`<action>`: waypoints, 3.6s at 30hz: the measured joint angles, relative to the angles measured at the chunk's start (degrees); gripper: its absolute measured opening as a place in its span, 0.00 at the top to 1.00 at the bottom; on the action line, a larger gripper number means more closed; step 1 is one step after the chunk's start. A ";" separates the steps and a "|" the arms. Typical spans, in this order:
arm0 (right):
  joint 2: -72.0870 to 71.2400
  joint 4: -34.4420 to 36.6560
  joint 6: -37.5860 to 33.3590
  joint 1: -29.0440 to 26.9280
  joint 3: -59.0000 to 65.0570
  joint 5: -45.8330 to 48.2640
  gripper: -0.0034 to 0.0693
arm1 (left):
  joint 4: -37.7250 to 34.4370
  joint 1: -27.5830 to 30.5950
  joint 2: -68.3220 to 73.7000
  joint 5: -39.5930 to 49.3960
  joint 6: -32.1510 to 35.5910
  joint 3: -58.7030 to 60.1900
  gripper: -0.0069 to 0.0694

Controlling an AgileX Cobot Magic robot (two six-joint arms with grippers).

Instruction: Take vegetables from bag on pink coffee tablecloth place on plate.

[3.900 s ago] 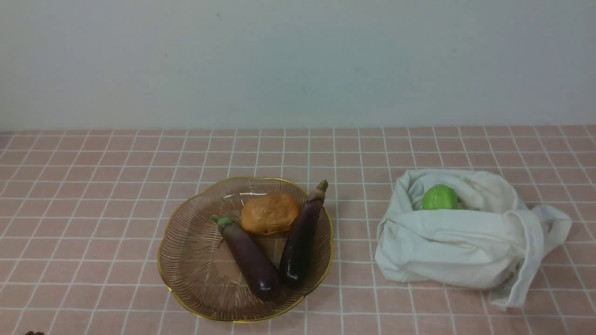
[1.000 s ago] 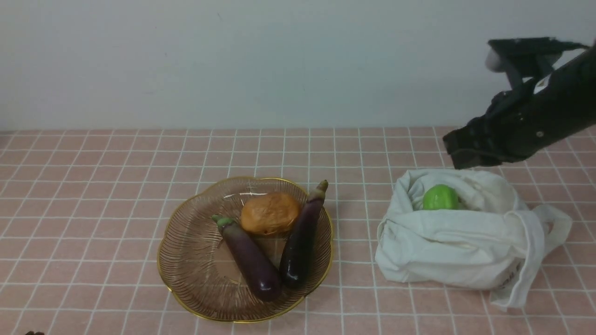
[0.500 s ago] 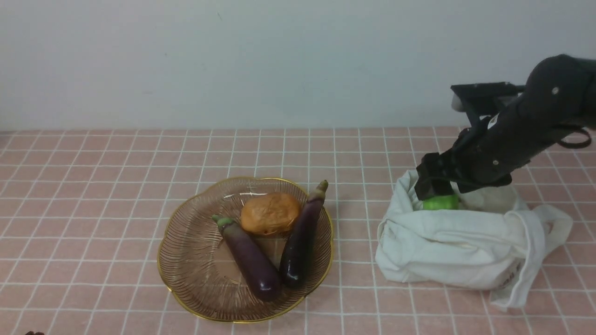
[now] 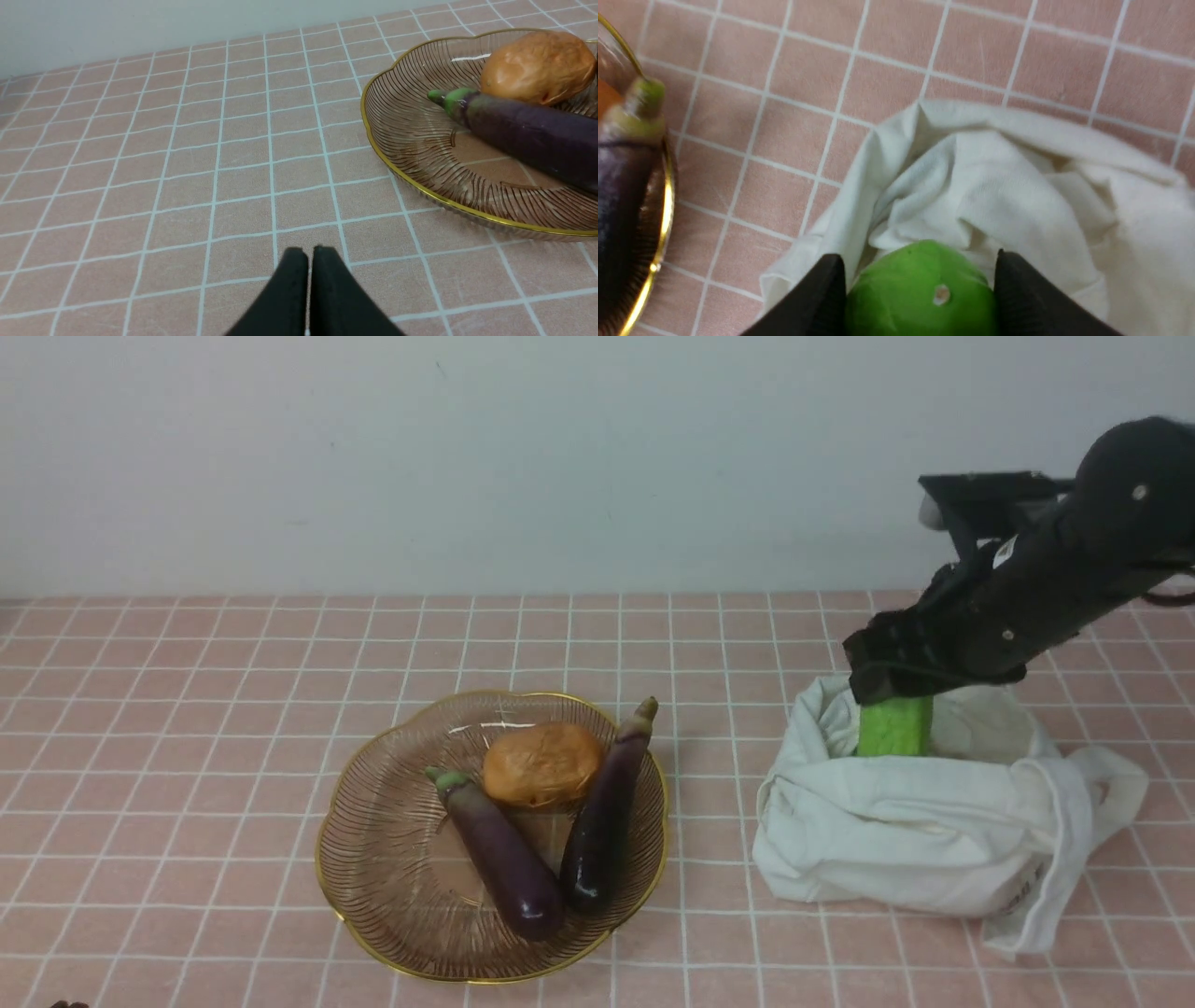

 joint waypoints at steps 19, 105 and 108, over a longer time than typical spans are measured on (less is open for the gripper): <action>-8.90 16.08 -11.34 11.12 -11.93 -1.70 0.44 | 0.00 0.00 0.00 0.00 0.00 0.00 0.92; -87.93 -33.76 31.67 33.84 42.97 -19.58 0.97 | 0.00 0.00 0.00 0.00 0.00 0.00 0.92; -88.05 -32.12 31.68 33.84 43.70 -20.43 0.97 | 0.00 0.00 0.00 0.00 0.00 0.00 0.92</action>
